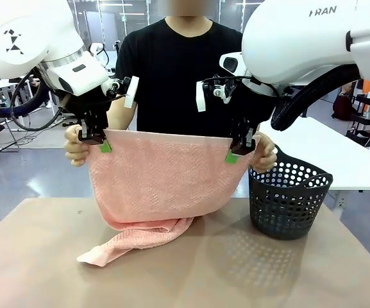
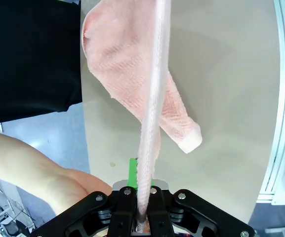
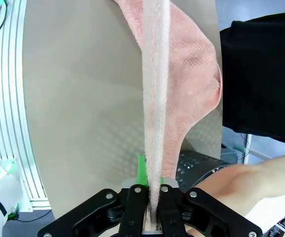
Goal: Fold the towel.
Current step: Grab the top end of the 100 cm Hotel Towel extended by the human, then release the end of the 100 cm Hotel Towel you were holding and grab the top end of the folded side.
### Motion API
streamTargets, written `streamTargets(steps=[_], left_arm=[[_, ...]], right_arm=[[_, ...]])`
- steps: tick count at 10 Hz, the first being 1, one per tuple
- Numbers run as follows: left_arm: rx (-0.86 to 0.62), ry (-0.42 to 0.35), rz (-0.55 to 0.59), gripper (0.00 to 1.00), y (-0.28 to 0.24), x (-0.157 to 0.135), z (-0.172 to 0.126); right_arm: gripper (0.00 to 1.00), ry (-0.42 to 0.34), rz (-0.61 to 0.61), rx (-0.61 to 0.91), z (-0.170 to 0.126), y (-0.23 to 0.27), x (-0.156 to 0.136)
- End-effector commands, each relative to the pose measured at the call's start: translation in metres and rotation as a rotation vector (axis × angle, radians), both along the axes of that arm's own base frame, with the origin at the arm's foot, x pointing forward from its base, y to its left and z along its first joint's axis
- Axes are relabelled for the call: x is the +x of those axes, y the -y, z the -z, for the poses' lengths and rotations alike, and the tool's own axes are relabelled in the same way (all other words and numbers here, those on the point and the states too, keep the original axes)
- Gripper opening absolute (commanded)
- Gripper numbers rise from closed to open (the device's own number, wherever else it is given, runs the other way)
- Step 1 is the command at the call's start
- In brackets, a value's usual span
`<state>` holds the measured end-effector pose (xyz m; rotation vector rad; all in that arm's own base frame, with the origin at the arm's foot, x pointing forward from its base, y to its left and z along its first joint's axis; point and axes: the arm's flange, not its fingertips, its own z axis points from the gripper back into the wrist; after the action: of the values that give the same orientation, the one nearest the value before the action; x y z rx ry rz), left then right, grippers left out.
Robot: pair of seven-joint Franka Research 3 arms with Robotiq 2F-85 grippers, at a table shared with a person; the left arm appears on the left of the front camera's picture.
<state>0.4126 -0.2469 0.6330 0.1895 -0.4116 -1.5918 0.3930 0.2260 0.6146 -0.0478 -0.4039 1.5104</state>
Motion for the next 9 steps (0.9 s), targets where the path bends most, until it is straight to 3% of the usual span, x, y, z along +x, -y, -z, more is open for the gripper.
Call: streamTargets(steps=[1, 9], left_arm=[[0.014, 0.012, -0.012, 0.0, -0.0009, 0.0008, -0.0014], [0.014, 0.012, -0.012, 0.0, -0.0009, 0.0008, -0.0014]], right_arm=[[0.0, 0.003, -0.003, -0.004, 0.0001, 0.0016, 0.0005], [0.0, 0.003, -0.003, -0.004, 0.0001, 0.0016, 0.0005]])
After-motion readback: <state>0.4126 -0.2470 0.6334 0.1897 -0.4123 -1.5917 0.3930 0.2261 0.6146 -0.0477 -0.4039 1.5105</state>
